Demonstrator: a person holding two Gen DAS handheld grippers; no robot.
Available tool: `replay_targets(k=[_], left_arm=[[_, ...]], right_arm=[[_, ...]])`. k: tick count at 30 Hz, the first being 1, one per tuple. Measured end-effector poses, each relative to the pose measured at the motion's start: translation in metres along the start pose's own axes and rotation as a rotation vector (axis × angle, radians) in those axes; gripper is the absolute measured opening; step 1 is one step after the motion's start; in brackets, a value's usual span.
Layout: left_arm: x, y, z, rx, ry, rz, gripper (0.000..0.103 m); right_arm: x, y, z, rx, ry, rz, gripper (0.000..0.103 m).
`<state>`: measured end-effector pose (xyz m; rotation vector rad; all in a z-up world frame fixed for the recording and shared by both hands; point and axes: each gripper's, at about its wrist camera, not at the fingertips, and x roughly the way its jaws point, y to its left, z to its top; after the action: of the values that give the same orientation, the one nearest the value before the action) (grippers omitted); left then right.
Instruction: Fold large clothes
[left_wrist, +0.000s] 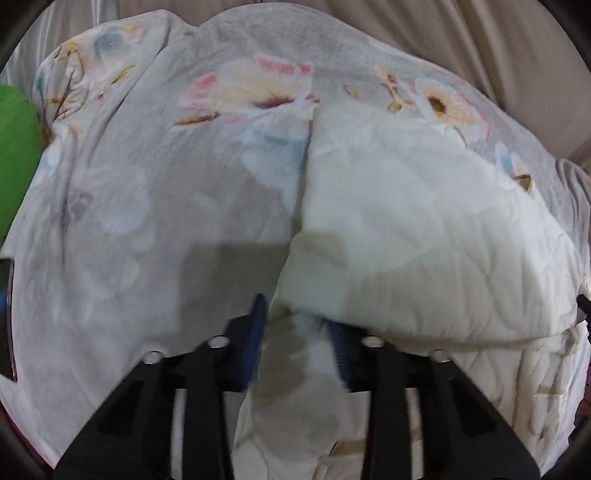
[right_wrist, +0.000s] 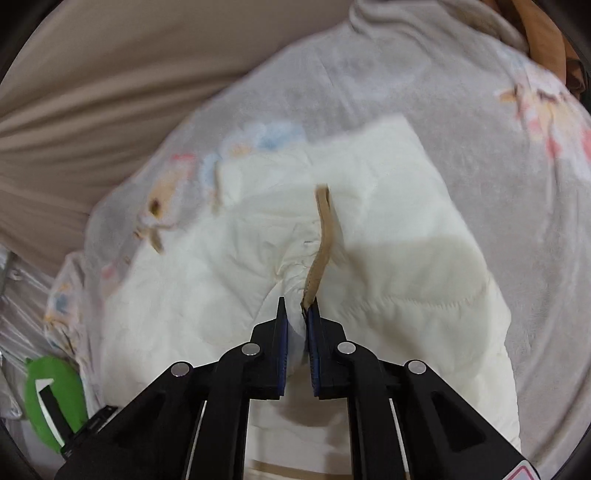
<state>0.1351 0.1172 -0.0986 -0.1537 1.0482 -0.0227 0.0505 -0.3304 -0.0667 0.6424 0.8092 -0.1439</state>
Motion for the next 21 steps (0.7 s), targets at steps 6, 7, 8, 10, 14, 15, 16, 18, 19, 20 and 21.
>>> replay_targets(k=[6,7,8,10,14,15,16,18,19,20,21], left_arm=[[0.006,-0.011,0.010,0.032,-0.013,0.066,0.013],[0.015,-0.013,0.007,0.040,0.010,0.079,0.012],[0.023,-0.015,0.004,0.038,0.029,0.082,0.012],[0.024,-0.019,0.001,0.050,0.015,0.108,0.012],[0.013,-0.016,0.000,0.031,0.021,0.085,0.014],[0.005,-0.015,-0.001,0.028,0.027,0.073,0.015],[-0.003,-0.015,-0.002,0.025,0.026,0.066,0.015],[-0.031,-0.012,-0.006,0.027,-0.002,0.054,0.015],[-0.045,-0.013,-0.006,0.035,-0.032,0.047,0.018],[-0.057,-0.015,-0.003,0.041,-0.060,0.040,0.022],[-0.067,-0.020,0.001,0.044,-0.089,0.031,0.023]], right_arm=[[-0.045,0.026,0.011,-0.148,-0.142,0.002,0.008],[-0.026,0.017,0.007,-0.160,-0.087,-0.055,0.008],[0.005,0.000,-0.003,-0.164,0.004,-0.135,0.008],[0.029,-0.019,-0.017,-0.145,0.080,-0.159,0.007],[0.022,-0.013,-0.013,-0.160,0.074,-0.194,0.012],[0.013,-0.010,-0.011,-0.176,0.060,-0.218,0.016],[0.001,-0.008,-0.010,-0.181,0.039,-0.236,0.018],[-0.027,-0.007,-0.010,-0.182,-0.032,-0.277,0.018],[-0.040,-0.009,-0.009,-0.185,-0.070,-0.294,0.020],[-0.049,-0.006,-0.007,-0.188,-0.094,-0.281,0.023],[-0.053,-0.001,-0.005,-0.197,-0.100,-0.252,0.018]])
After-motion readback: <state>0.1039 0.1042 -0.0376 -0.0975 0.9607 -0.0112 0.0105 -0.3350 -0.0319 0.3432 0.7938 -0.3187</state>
